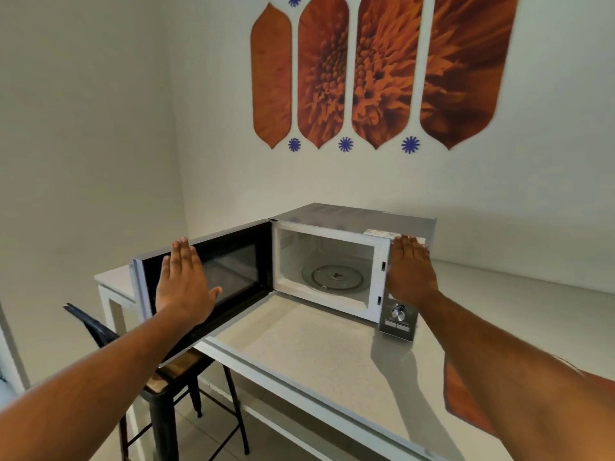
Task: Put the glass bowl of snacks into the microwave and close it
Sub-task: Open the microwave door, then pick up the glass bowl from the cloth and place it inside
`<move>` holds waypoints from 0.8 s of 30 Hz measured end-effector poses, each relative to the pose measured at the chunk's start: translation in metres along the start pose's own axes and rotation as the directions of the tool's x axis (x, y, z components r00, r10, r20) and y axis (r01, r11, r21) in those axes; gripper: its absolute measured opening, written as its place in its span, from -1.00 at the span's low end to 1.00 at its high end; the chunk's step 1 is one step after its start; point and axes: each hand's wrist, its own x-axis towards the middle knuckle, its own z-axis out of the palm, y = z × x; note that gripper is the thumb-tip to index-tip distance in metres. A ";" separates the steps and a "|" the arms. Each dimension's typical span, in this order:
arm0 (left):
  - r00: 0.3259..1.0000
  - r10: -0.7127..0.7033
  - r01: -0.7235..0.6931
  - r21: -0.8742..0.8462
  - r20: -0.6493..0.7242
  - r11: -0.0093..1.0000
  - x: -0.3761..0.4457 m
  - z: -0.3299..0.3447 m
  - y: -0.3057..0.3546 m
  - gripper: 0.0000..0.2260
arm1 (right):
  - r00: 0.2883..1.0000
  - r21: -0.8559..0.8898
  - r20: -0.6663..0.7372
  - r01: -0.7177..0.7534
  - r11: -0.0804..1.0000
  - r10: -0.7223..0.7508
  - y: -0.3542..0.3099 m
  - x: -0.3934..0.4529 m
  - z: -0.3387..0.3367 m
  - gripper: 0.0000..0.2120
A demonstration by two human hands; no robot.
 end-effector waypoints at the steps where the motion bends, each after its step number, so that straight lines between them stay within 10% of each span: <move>1: 0.999 0.032 -0.033 -0.030 -0.013 0.999 -0.002 -0.002 0.011 -0.09 | 1.000 0.013 -0.021 0.023 1.000 -0.023 0.000 -0.004 -0.001 -0.17; 12: 0.944 0.282 -0.322 -0.297 -0.169 0.899 -0.038 -0.040 0.189 -0.14 | 0.990 0.100 -0.139 0.021 0.995 -0.007 0.081 -0.067 -0.023 -0.30; 24: 0.794 0.564 -0.571 -0.596 -0.227 0.565 -0.100 -0.074 0.378 -0.22 | 0.954 0.183 -0.086 -0.267 0.946 0.286 0.181 -0.151 -0.012 -0.41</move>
